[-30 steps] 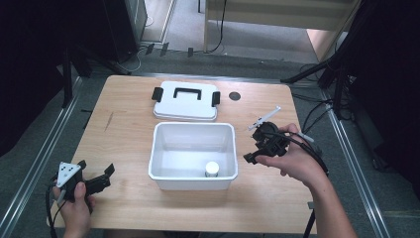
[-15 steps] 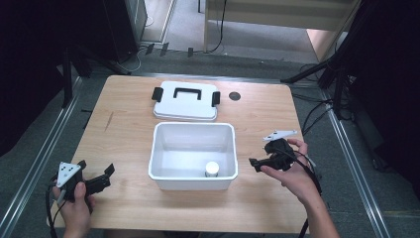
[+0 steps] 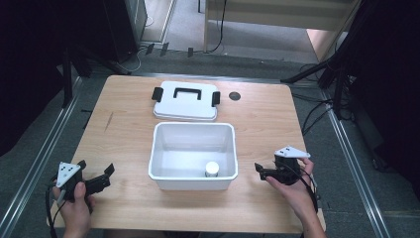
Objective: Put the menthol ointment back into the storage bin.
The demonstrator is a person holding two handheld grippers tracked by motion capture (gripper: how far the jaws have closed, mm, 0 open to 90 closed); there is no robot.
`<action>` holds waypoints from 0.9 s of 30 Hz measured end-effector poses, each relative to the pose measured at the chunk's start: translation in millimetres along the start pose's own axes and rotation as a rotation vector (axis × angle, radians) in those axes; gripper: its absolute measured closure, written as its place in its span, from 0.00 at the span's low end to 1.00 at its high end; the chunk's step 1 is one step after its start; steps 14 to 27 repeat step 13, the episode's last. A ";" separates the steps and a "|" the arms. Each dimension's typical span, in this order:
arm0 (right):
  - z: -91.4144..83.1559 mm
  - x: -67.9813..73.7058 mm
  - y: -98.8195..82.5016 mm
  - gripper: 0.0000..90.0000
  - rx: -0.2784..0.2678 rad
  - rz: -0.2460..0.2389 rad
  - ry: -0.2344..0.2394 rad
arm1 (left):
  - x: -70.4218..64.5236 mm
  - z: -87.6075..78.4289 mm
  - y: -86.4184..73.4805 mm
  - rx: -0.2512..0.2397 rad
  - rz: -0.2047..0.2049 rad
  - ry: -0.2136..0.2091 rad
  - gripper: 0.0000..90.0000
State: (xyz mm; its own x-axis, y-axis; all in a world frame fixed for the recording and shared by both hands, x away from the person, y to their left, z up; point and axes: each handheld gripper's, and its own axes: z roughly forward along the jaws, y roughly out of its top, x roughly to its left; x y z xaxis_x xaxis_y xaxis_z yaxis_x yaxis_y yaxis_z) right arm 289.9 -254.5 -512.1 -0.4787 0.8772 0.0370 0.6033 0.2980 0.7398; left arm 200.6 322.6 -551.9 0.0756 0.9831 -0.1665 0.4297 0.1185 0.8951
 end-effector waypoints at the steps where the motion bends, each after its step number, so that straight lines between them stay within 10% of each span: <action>1: -1.2 -2.5 -4.5 0.18 -0.012 0.008 -0.007 | 0.0 0.1 0.0 0.000 0.000 0.000 0.00; 10: -17.5 -29.9 -39.0 0.18 -0.083 0.110 -0.064 | -0.2 0.1 0.1 0.002 0.001 0.003 0.00; 27: -20.4 -33.3 -42.0 0.18 -0.079 0.119 -0.075 | -0.2 0.1 0.1 0.002 0.001 0.004 0.00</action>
